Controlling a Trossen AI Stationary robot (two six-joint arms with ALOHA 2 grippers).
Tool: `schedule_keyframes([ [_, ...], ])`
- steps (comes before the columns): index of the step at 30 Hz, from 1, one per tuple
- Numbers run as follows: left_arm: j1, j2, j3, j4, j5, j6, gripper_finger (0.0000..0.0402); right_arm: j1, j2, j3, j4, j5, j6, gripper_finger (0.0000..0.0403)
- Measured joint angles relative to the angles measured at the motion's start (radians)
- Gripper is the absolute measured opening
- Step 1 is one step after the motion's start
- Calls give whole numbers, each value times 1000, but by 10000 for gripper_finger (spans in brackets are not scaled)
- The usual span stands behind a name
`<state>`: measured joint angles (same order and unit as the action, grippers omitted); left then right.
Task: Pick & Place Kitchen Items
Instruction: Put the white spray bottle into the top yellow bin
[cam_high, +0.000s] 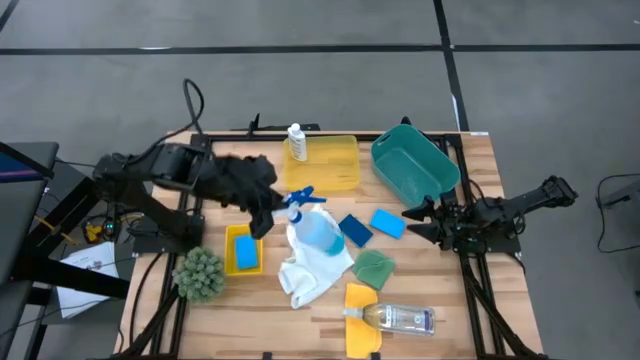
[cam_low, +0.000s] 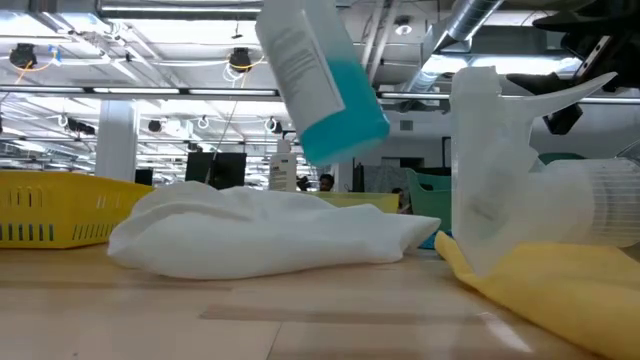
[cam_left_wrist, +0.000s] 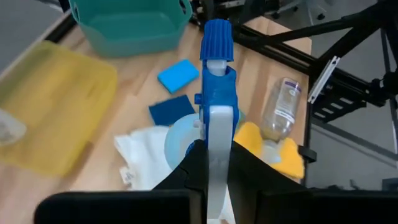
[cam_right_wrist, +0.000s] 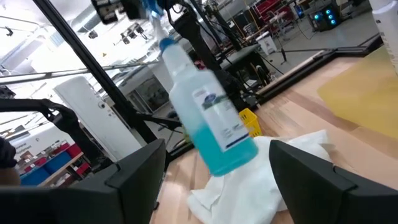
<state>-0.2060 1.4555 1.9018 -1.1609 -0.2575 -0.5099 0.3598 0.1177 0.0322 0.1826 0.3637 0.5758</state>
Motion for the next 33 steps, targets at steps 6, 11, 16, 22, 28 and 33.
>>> schedule_keyframes([
  [6,144,2,0,31,110,171,26,0,0,0,-40,0,25,278],
  [11,257,13,10,81,192,295,26,-3,0,0,-15,1,19,278],
  [16,378,71,118,66,256,405,26,-20,0,0,18,1,-8,278],
  [22,497,202,336,-43,288,533,26,-58,-1,8,35,0,-31,278],
  [28,584,327,433,-111,291,620,25,-106,-1,37,36,-27,-61,278],
  [33,634,384,438,-124,287,661,25,-146,-1,40,38,-58,-71,278],
])
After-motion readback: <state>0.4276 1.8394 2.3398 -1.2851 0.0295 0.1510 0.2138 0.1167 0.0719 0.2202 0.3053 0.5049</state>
